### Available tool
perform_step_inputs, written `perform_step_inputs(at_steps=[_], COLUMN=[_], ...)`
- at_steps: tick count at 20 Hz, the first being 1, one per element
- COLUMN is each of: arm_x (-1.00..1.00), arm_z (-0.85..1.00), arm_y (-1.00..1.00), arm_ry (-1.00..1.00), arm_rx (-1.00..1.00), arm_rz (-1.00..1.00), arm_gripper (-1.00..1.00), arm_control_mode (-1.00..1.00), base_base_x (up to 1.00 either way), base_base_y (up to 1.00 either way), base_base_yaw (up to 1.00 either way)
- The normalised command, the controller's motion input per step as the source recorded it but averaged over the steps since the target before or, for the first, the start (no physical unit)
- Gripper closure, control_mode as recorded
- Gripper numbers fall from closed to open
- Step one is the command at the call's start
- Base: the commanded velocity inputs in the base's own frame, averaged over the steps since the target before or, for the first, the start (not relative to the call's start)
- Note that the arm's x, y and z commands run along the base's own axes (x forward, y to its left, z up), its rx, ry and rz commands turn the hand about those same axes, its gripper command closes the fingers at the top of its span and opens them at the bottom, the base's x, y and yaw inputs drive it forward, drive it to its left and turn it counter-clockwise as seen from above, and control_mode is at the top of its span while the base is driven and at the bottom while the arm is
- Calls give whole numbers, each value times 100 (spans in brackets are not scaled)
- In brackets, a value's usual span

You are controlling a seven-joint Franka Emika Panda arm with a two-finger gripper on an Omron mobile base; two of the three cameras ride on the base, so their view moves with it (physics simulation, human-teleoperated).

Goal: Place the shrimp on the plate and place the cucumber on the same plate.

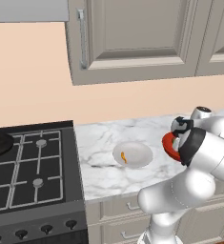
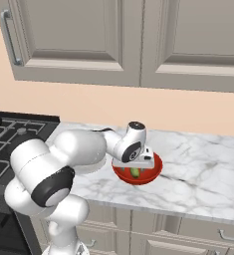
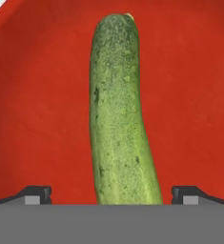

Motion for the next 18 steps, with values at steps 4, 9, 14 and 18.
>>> perform_step_inputs(at_steps=[4, 9, 14, 18], arm_x=[0, 0, 0, 0], arm_z=[-6, -4, -7, 0], arm_y=[0, -1, 0, 0], arm_ry=[-1, 0, 0, 0], arm_rx=[0, 0, 0, 0], arm_rz=[0, 0, 0, 0], arm_gripper=[-100, -100, 100, 100], arm_control_mode=[-100, -100, -100, -100], base_base_x=[0, 0, 0, 0], base_base_y=[0, 0, 0, 0], base_base_yaw=[0, 0, 0, 0])
